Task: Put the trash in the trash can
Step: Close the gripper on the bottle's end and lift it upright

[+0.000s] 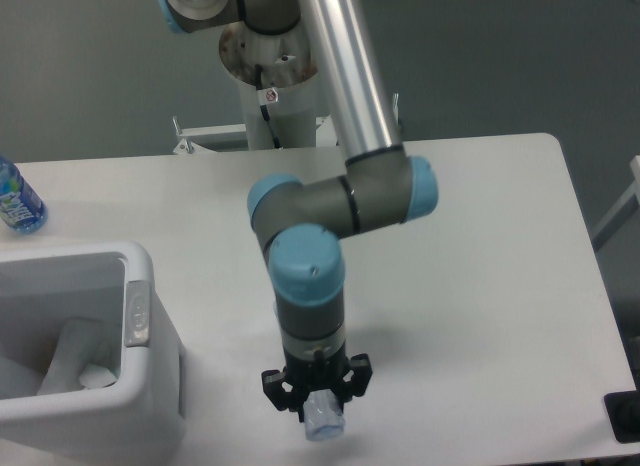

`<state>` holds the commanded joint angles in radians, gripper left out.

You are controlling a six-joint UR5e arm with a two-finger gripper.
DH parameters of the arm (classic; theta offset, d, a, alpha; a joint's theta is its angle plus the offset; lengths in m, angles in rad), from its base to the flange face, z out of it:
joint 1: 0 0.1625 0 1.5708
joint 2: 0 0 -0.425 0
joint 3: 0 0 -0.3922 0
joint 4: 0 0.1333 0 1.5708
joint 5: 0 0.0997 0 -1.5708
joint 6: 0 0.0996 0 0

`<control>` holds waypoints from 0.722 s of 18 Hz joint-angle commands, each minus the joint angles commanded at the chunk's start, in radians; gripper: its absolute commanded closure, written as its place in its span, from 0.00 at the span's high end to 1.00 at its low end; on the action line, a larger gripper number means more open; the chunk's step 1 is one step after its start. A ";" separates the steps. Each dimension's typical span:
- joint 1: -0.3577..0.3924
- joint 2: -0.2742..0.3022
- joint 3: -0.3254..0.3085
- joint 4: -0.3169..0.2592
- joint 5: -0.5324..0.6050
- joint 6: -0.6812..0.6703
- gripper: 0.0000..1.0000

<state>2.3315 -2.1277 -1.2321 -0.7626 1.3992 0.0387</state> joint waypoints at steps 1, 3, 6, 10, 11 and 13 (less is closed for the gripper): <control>0.008 0.003 0.037 0.015 -0.014 -0.032 0.56; 0.011 0.012 0.095 0.032 -0.026 -0.069 0.56; 0.008 0.061 0.132 0.034 -0.028 -0.103 0.56; -0.023 0.153 0.125 0.034 -0.039 -0.151 0.56; -0.032 0.169 0.128 0.035 -0.040 -0.151 0.56; -0.079 0.176 0.134 0.066 -0.040 -0.143 0.56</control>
<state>2.2521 -1.9512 -1.0983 -0.6966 1.3591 -0.1044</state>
